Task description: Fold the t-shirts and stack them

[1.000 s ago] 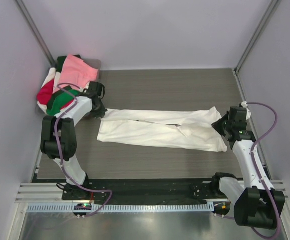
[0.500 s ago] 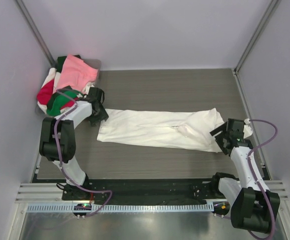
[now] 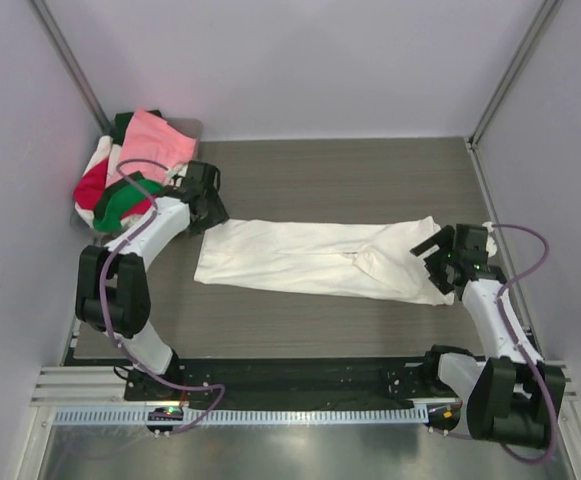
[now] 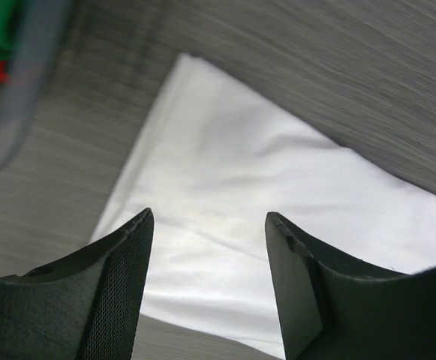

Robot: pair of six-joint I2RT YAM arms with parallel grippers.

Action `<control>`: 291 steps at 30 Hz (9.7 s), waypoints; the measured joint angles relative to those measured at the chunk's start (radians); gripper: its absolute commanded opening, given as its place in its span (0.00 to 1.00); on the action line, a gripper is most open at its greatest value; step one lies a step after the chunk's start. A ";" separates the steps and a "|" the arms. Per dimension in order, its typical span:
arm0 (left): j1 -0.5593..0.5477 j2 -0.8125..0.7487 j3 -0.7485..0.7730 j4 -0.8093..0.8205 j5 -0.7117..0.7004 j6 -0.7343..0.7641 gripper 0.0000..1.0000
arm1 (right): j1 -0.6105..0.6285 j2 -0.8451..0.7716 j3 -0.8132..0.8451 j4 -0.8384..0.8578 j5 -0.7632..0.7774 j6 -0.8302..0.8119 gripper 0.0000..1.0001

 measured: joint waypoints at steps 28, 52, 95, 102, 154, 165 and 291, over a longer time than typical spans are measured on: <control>-0.352 -0.059 -0.372 0.179 0.210 -0.294 0.59 | 0.244 1.361 1.317 0.018 -0.204 -0.062 0.92; -0.717 0.027 -0.158 0.143 0.359 -0.555 0.61 | 0.411 1.738 1.855 0.198 -0.403 -0.002 1.00; -0.775 -0.618 -0.763 0.134 0.068 -0.593 0.61 | 1.114 0.083 -0.111 -0.099 0.201 0.386 0.40; -0.827 -0.563 -0.772 0.236 0.078 -0.621 0.61 | 1.128 0.082 -0.146 -0.023 0.192 0.415 0.17; -0.561 -0.332 -0.091 -0.118 -0.065 -0.381 0.03 | 0.821 0.400 0.580 -0.323 0.378 0.024 0.01; -0.370 -0.030 0.095 -0.071 0.068 -0.220 0.01 | 0.687 0.690 0.779 -0.268 0.299 -0.133 0.01; -0.274 0.031 -0.383 0.526 0.451 -0.212 0.38 | 0.462 0.661 0.239 0.291 -0.265 -0.219 0.39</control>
